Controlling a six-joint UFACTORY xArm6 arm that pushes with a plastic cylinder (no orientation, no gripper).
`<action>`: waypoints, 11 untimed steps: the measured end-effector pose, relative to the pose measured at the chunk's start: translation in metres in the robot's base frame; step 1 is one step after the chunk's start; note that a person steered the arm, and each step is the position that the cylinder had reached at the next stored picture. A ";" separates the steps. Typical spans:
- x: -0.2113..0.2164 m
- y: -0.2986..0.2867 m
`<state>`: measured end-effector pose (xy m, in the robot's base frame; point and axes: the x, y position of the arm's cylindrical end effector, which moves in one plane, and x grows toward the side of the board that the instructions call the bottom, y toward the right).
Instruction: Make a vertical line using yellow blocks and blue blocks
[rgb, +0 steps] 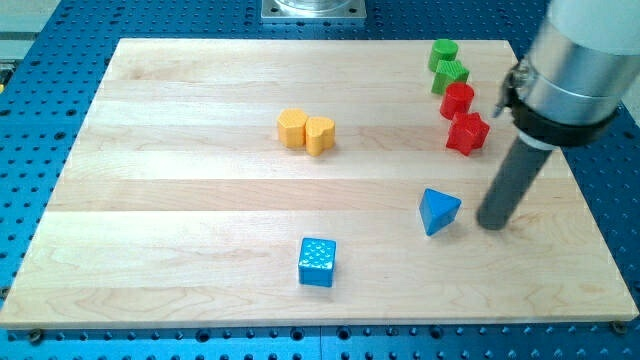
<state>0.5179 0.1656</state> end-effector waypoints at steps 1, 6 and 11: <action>0.004 -0.080; -0.019 -0.138; -0.114 -0.232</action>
<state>0.4035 -0.0660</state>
